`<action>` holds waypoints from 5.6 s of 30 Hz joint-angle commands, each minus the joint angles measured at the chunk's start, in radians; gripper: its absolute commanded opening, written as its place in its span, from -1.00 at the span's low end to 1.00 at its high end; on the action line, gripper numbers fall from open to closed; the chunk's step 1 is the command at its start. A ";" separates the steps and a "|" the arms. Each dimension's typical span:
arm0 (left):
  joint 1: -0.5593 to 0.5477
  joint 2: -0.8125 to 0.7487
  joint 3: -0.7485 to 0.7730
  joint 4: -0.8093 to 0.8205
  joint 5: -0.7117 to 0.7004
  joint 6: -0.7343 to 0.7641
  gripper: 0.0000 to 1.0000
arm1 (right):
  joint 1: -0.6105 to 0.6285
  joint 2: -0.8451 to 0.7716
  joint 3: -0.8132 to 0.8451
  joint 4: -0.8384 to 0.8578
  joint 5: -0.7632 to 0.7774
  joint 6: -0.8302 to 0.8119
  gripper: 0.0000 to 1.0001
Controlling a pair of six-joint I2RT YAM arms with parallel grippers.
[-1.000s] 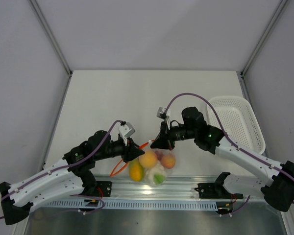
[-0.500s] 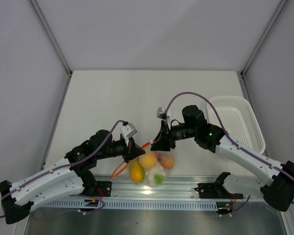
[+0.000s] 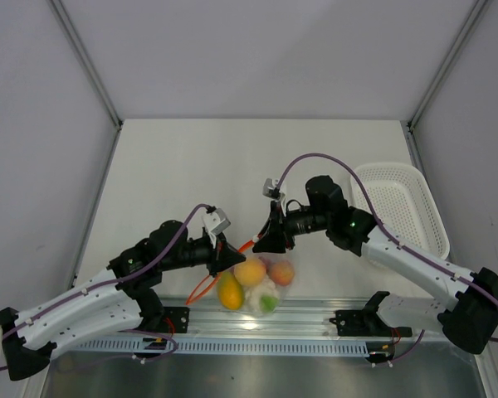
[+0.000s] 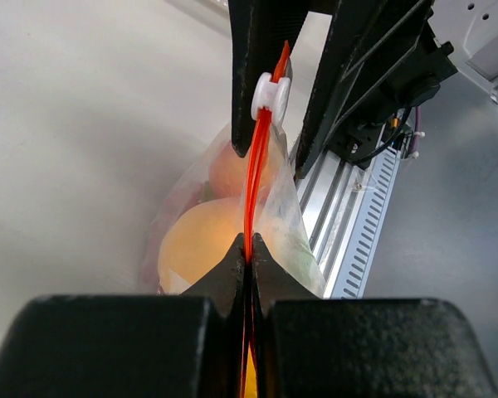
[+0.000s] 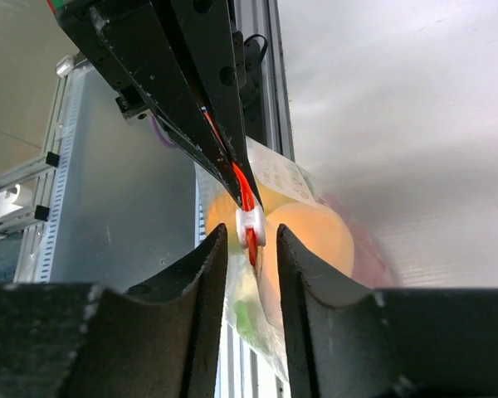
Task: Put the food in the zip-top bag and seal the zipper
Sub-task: Zip the zipper food storage bag at the center of the board.
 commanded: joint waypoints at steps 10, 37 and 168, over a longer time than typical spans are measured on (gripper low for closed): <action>-0.001 -0.020 0.053 0.028 0.000 0.026 -0.99 | -0.007 -0.052 -0.035 0.048 0.013 -0.005 -0.48; 0.010 0.106 0.197 0.110 0.036 0.067 -0.09 | -0.013 -0.091 -0.072 0.091 0.088 0.045 -1.00; 0.102 -0.060 0.059 -0.005 0.164 -0.125 -0.99 | 0.019 0.135 0.292 -0.398 0.134 -0.249 0.32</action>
